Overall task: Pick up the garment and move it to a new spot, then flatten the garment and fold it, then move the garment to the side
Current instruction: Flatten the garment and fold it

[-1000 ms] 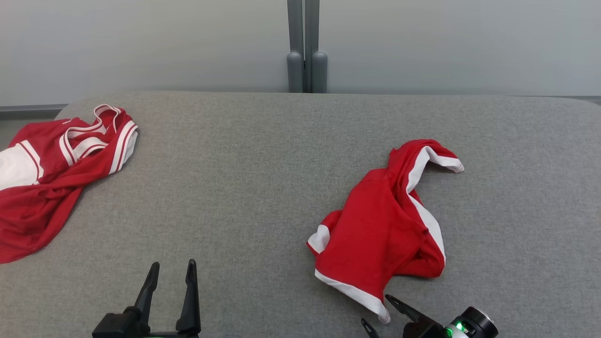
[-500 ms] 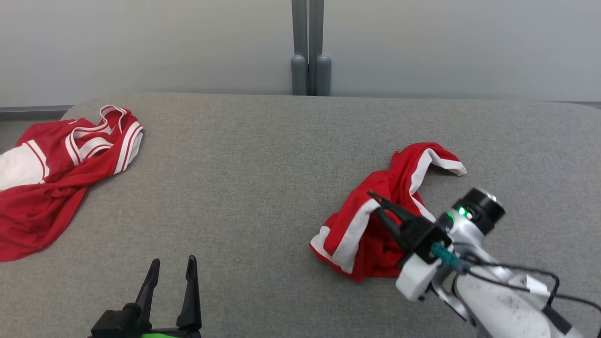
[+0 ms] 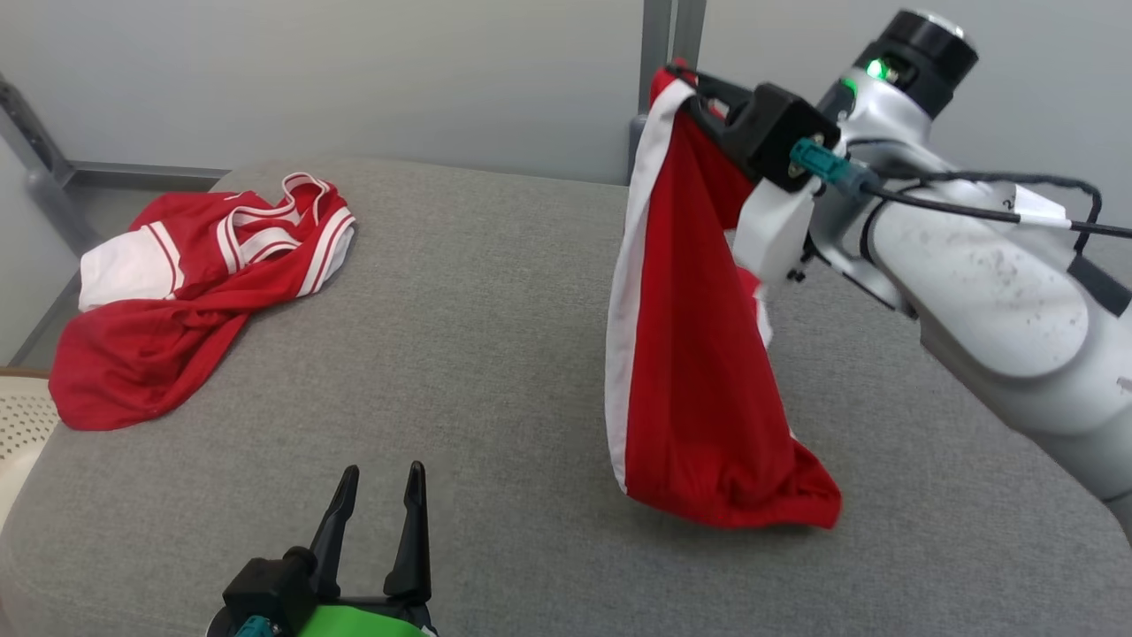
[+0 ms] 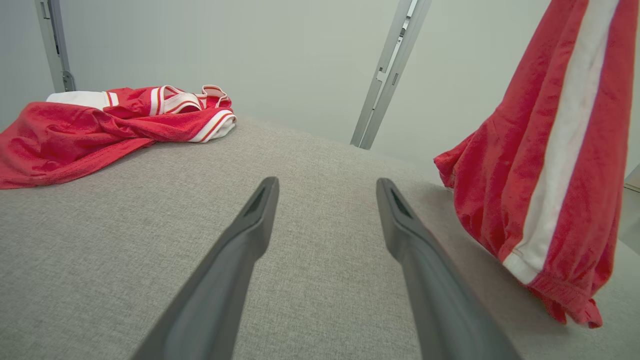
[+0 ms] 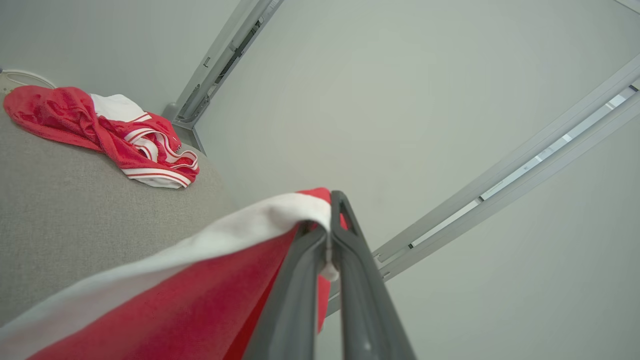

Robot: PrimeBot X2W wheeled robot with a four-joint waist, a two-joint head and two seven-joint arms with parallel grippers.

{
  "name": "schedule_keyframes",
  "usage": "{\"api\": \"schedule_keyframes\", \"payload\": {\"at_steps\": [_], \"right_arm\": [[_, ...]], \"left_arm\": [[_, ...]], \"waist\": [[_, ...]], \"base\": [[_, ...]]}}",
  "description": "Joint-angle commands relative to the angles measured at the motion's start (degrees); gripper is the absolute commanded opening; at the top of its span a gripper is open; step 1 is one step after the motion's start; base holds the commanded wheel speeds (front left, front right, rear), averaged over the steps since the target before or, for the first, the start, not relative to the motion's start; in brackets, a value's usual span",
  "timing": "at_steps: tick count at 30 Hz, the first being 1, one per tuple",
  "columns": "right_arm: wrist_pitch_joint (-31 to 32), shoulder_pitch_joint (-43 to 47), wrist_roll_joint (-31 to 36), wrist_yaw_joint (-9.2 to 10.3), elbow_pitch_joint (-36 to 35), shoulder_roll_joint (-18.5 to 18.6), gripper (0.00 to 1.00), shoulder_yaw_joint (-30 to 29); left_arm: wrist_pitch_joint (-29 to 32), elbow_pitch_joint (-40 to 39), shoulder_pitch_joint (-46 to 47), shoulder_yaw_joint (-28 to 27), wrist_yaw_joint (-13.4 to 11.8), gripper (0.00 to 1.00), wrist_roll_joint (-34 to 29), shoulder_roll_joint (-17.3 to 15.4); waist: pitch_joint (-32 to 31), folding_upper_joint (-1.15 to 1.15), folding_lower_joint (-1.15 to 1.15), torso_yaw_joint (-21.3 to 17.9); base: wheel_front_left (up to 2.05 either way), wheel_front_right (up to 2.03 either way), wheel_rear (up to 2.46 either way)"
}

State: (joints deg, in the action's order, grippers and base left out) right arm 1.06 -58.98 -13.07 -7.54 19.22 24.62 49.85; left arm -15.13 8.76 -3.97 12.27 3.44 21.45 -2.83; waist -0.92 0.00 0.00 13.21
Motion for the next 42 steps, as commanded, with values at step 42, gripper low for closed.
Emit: {"api": "schedule_keyframes", "payload": {"at_steps": [42], "right_arm": [[-14.1, 41.4, 5.4, 0.1, 20.4, 5.0, 0.0, -12.7]], "left_arm": [[0.0, 0.4, 0.3, -2.7, 0.5, 1.0, -2.9, -0.1]], "waist": [[4.0, 0.0, 0.0, -12.1]], "base": [[0.0, 0.0, 0.0]]}}
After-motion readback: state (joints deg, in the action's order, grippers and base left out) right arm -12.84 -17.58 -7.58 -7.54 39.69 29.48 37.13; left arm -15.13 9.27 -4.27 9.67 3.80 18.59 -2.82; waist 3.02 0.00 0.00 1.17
